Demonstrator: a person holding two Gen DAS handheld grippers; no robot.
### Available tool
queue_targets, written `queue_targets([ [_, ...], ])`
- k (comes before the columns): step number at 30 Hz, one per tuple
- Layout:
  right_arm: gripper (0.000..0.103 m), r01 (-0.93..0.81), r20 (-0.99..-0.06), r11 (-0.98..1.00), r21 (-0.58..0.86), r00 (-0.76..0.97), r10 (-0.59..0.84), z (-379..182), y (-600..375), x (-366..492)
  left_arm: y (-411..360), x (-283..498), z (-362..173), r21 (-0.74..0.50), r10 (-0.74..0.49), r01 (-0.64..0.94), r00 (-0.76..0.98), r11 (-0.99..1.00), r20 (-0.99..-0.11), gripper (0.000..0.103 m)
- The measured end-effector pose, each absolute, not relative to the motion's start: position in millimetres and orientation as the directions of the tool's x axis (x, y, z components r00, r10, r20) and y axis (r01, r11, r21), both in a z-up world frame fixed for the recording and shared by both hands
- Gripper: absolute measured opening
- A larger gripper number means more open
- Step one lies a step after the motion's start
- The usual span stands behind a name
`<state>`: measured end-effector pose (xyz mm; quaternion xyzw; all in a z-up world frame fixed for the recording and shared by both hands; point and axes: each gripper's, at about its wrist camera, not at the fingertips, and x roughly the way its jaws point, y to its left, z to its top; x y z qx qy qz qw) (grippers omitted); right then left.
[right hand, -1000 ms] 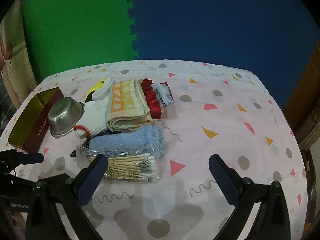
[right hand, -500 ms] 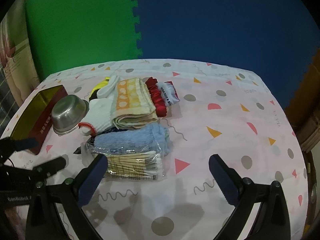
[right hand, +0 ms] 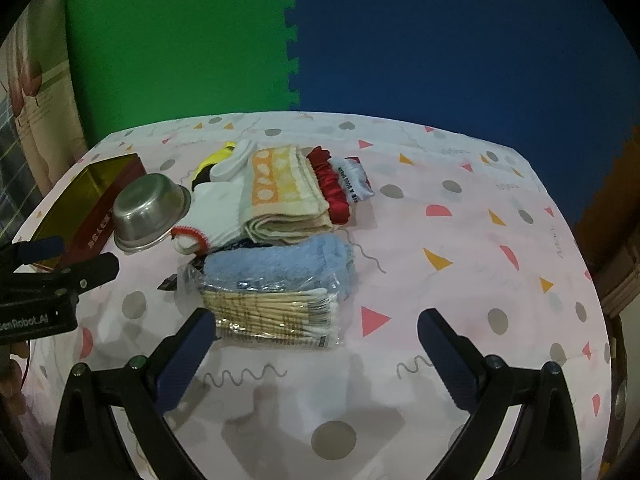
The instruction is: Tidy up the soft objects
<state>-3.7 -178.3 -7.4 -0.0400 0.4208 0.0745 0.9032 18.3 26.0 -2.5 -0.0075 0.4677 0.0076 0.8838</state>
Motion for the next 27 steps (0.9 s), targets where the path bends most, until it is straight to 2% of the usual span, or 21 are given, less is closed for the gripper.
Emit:
queue_targets([
  [20, 0.102, -0.208, -0.775, 0.976, -0.063, 0.627, 0.084, -5.7, -182.5, -18.0, 33.5, 18.9, -9.0, 0.033, 0.033, -0.010, 0.539, 0.999, -0.842, 0.096],
  [27, 0.094, -0.369, -0.782, 0.927, -0.061, 0.595, 0.186, -10.4, -165.0, -8.8, 34.8, 21.4, -9.6, 0.019, 0.004, 0.023, 0.540, 1.000, -0.842, 0.096],
])
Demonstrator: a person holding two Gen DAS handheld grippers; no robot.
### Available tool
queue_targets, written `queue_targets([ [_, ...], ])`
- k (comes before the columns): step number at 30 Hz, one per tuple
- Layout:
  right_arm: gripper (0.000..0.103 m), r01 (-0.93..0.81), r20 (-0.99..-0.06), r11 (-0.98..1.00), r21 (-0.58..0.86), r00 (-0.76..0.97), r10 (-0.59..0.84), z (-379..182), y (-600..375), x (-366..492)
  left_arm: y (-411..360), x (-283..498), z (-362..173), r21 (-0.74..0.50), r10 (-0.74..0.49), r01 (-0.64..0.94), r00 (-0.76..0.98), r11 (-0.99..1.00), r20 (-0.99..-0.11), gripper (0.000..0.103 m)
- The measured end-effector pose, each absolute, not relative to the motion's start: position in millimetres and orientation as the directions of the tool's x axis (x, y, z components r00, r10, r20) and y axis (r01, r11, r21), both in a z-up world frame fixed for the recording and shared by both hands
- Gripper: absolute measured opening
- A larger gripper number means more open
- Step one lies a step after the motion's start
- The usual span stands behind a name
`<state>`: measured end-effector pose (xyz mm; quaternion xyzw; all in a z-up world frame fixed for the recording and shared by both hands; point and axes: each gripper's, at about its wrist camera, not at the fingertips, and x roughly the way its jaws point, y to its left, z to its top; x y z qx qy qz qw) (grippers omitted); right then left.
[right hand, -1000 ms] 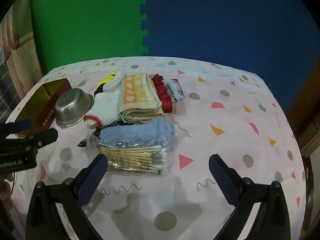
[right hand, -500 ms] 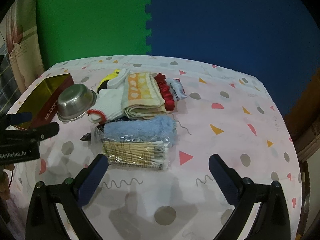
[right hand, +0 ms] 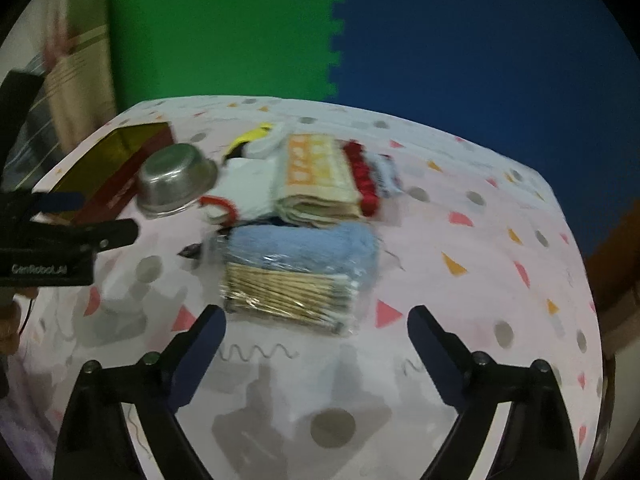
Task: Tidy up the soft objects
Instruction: 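Grasp the bag of cotton swabs with the right gripper and lift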
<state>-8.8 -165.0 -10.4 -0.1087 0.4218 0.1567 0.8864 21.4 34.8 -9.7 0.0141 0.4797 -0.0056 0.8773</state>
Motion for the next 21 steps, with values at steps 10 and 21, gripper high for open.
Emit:
queue_targets([
  [10, 0.085, -0.583, -0.835, 0.804, -0.111, 0.494, 0.243, -22.7, -143.7, 25.4, 38.5, 28.3, -13.5, 0.056, 0.031, 0.030, 0.535, 0.998, -0.844, 0.096],
  [21, 0.085, -0.705, -0.890, 0.698, -0.128, 0.392, 0.233, -45.0, -125.1, 40.9, 40.4, 35.7, -16.6, 0.063, 0.033, 0.040, 0.527, 0.997, -0.849, 0.096],
])
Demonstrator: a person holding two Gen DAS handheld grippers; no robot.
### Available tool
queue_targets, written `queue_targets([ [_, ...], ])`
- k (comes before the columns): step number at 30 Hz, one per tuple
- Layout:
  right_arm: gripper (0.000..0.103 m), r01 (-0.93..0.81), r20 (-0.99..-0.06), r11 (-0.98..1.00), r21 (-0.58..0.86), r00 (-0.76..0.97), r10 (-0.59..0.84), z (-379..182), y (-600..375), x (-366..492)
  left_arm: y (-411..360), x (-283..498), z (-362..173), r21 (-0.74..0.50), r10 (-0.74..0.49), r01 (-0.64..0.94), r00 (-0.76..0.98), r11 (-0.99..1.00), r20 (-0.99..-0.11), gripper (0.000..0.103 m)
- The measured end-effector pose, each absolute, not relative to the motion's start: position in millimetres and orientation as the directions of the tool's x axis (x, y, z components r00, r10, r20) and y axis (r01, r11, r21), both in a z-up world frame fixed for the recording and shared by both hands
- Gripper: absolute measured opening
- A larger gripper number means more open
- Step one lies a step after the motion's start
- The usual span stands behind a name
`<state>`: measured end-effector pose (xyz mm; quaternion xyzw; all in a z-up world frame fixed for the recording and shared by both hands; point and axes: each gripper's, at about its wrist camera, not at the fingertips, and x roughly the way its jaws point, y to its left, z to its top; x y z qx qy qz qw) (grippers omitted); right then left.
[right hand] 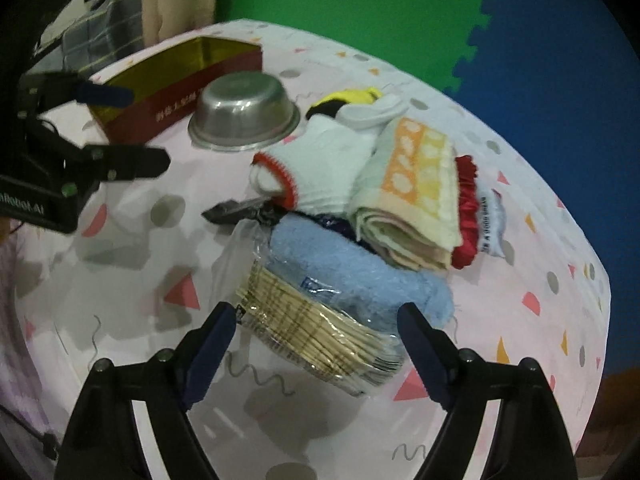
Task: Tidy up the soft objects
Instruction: 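Grasp the bag of cotton swabs with the right gripper and lift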
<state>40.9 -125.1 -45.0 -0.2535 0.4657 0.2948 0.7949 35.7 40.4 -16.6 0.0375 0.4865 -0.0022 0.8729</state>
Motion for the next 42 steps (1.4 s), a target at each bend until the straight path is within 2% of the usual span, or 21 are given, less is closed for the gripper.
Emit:
queue_targets([
  [2, 0.084, -0.716, -0.901, 0.687, -0.119, 0.369, 0.229, -50.3, -124.1, 39.6, 40.4, 36.8, -17.9, 0.060, 0.028, 0.043, 0.525, 0.997, -0.851, 0.096],
  [4, 0.071, -0.735, -0.913, 0.670, -0.103, 0.337, 0.229, -55.4, -123.8, 36.7, 40.3, 38.2, -19.1, 0.058, 0.025, 0.047, 0.523, 0.997, -0.852, 0.096],
  [6, 0.065, -0.748, -0.921, 0.653, -0.120, 0.330, 0.208, -60.2, -124.7, 34.6, 39.8, 39.6, -20.2, 0.053, 0.017, 0.055, 0.521, 0.997, -0.854, 0.096],
  [16, 0.066, -0.804, -0.932, 0.579, -0.133, 0.301, 0.204, -73.6, -132.2, 34.8, 39.1, 45.5, -20.4, 0.009, -0.032, 0.076, 0.515, 0.997, -0.856, 0.096],
  [20, 0.065, -0.780, -0.924, 0.617, -0.105, 0.307, 0.230, -75.3, -141.7, 35.8, 39.4, 50.0, -20.3, -0.009, -0.045, 0.073, 0.510, 0.997, -0.859, 0.096],
  [23, 0.057, -0.759, -0.912, 0.640, -0.117, 0.337, 0.233, -74.8, -145.7, 28.8, 37.3, 53.3, -20.4, -0.035, -0.068, 0.075, 0.500, 0.997, -0.863, 0.096],
  [25, 0.044, -0.736, -0.905, 0.667, -0.119, 0.357, 0.233, -73.7, -152.3, 24.5, 34.9, 55.7, -21.0, -0.057, -0.088, 0.077, 0.489, 0.995, -0.868, 0.096],
  [30, 0.035, -0.665, -0.883, 0.737, -0.116, 0.409, 0.230, -69.7, -172.7, 14.4, 27.0, 63.3, -19.7, -0.092, -0.121, 0.085, 0.476, 0.992, -0.871, 0.095],
  [39, 0.033, -0.461, -0.846, 0.887, -0.023, 0.481, 0.229, -64.3, -239.3, 26.0, 23.6, 84.1, -7.4, -0.095, -0.124, 0.083, 0.493, 0.992, -0.861, 0.095],
  [42, 0.032, -0.358, -0.828, 0.932, 0.051, 0.507, 0.239, -63.2, -267.2, 34.1, 25.3, 89.9, -5.0, -0.104, -0.126, 0.071, 0.496, 0.992, -0.859, 0.094],
])
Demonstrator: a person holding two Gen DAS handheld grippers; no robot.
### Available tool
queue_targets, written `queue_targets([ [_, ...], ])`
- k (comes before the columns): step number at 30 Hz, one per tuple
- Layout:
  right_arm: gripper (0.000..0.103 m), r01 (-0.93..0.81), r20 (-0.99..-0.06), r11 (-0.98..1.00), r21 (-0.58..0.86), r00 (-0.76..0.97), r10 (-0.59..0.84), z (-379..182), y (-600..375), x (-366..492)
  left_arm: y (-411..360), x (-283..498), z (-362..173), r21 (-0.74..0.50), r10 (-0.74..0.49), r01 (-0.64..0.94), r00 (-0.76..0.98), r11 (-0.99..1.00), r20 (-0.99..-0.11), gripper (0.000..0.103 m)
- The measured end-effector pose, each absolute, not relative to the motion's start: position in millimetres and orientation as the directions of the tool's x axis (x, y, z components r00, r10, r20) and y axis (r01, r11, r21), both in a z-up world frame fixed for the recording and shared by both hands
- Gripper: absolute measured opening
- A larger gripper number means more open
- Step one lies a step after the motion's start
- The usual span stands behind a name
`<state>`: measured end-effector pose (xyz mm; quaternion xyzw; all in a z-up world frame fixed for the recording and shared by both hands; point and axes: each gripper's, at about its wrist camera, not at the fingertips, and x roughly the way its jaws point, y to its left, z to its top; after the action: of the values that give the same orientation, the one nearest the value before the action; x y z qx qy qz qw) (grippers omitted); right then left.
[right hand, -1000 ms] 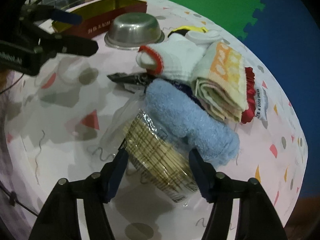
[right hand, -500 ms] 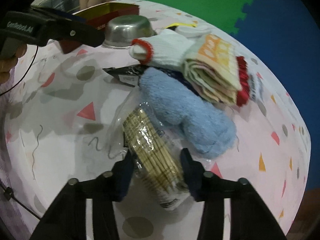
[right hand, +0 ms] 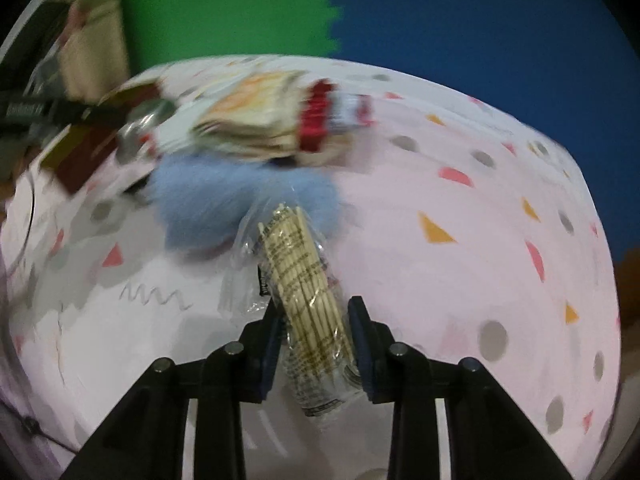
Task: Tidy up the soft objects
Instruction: 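Grasp the bag of cotton swabs with the right gripper and lift, then grasp the white knit glove with the left gripper and lift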
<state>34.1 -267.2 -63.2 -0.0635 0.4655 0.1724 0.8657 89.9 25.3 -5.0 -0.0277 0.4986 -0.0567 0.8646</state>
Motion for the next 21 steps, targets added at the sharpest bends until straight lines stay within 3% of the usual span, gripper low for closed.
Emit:
queue_targets([
  [7, 0.032, -0.210, -0.805, 0.977, 0.016, 0.577, 0.137, -69.4, -290.7, 53.7, 9.6, 100.6, -14.4, -0.116, -0.145, 0.092, 0.457, 0.989, -0.877, 0.094],
  [17, 0.032, -0.180, -0.789, 0.983, 0.028, 0.601, 0.132, -86.0, -280.3, 69.0, -1.4, 123.4, -38.6, -0.196, -0.205, 0.063, 0.407, 0.978, -0.890, 0.094],
  [20, 0.033, -0.180, -0.781, 0.983, 0.033, 0.609, 0.138, -86.8, -279.5, 68.5, -9.8, 130.2, -45.8, -0.215, -0.231, 0.085, 0.390, 0.973, -0.891, 0.080],
  [21, 0.034, -0.181, -0.779, 0.983, 0.030, 0.611, 0.137, -86.8, -278.5, 68.3, -12.6, 132.0, -48.2, -0.228, -0.248, 0.097, 0.380, 0.969, -0.891, 0.066],
])
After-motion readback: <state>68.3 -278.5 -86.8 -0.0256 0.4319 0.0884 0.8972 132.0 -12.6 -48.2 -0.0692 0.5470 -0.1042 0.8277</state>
